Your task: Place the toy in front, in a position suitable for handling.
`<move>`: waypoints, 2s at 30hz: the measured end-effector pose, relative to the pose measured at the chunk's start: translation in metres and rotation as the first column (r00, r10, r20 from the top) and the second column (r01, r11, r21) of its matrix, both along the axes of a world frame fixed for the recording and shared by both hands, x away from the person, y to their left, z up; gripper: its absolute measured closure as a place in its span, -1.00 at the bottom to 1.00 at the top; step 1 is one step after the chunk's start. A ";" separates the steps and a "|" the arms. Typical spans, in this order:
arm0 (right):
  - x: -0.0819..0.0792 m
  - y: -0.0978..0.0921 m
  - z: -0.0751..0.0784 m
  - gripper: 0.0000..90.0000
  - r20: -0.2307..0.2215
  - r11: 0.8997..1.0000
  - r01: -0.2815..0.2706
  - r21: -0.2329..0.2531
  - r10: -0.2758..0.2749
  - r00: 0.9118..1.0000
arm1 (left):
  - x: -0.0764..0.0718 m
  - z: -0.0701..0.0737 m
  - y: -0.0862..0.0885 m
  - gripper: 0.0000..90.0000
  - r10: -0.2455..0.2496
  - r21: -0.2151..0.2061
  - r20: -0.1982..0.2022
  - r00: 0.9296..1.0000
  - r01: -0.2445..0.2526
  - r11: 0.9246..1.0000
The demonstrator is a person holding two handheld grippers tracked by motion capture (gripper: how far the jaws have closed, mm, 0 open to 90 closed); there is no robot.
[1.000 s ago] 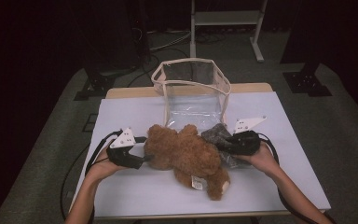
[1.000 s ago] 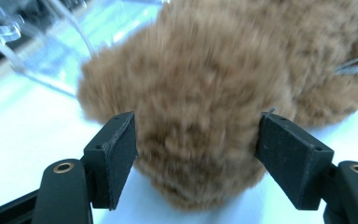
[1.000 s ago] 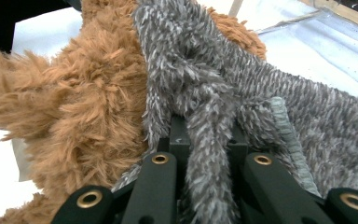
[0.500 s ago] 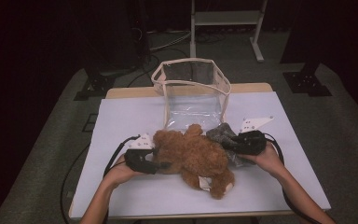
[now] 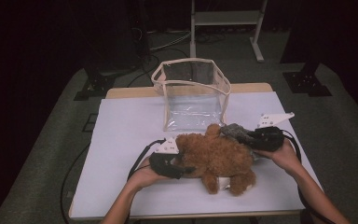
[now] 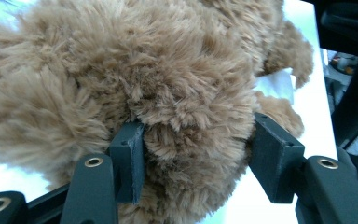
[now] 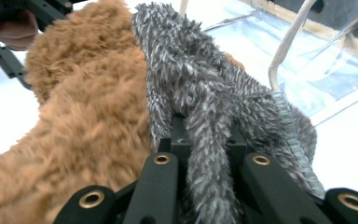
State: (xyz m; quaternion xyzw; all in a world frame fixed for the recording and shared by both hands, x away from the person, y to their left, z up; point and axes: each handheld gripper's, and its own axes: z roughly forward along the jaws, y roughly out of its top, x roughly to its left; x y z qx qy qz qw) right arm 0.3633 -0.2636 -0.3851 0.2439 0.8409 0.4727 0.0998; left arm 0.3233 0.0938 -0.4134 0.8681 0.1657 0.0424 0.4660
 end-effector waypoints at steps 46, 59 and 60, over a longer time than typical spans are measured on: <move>-0.014 0.050 0.020 0.78 0.037 0.961 -0.253 -0.109 0.258 0.965 | -0.006 -0.003 -0.020 -0.11 -0.084 0.041 0.078 0.993 0.081 0.996; -0.044 0.101 0.020 0.79 0.082 0.900 -0.371 -0.228 0.397 0.914 | 0.003 -0.003 -0.013 -0.10 -0.039 0.001 0.067 0.997 0.039 0.999; -0.045 0.097 0.020 0.79 0.086 0.902 -0.364 -0.233 0.392 0.916 | 0.003 -0.004 -0.013 -0.11 -0.039 0.002 0.071 0.997 0.039 0.999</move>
